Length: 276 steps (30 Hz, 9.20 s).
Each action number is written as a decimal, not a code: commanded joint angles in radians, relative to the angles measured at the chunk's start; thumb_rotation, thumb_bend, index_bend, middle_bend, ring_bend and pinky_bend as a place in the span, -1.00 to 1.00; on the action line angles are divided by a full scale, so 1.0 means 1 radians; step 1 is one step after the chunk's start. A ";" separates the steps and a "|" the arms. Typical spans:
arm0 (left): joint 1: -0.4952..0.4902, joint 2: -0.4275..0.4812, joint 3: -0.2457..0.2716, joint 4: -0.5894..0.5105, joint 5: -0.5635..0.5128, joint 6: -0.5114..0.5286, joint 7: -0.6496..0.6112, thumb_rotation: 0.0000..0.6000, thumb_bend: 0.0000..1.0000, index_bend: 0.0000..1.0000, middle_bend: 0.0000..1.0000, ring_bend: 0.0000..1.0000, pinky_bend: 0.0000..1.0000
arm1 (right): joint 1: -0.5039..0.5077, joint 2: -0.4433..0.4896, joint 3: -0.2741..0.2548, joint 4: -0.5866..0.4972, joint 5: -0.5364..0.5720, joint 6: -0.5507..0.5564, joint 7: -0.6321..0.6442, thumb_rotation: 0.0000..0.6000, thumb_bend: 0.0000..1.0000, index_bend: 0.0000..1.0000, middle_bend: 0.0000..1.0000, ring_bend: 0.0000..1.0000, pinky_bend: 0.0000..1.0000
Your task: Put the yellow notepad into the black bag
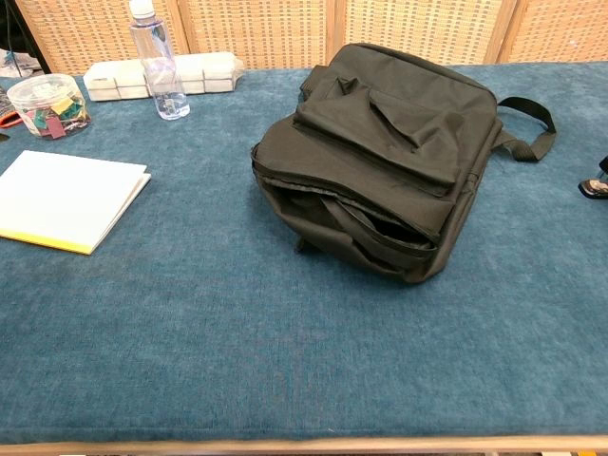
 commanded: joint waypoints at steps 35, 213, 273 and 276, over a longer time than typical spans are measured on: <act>-0.058 -0.067 0.030 0.157 0.027 -0.035 -0.058 1.00 -0.27 -0.70 -0.97 -0.82 -0.50 | -0.008 0.020 0.001 -0.001 0.005 0.001 0.033 1.00 -1.00 -1.00 -1.00 -1.00 -1.00; -0.143 0.269 0.001 -0.322 0.283 0.338 0.187 1.00 0.09 0.79 0.46 0.20 0.40 | 0.925 -0.527 0.478 -0.122 0.917 -0.259 -0.536 1.00 0.31 0.13 0.10 0.14 0.76; -0.392 0.238 -0.103 -0.637 0.593 0.142 0.883 1.00 0.06 0.81 0.50 0.21 0.40 | 0.912 -0.422 0.426 -0.125 0.950 -0.246 -0.498 1.00 0.31 0.13 0.10 0.14 0.75; -0.392 0.219 -0.098 -0.629 0.585 0.109 0.921 1.00 0.05 0.81 0.50 0.21 0.40 | 0.911 -0.419 0.423 -0.125 0.950 -0.246 -0.495 1.00 0.31 0.13 0.10 0.14 0.75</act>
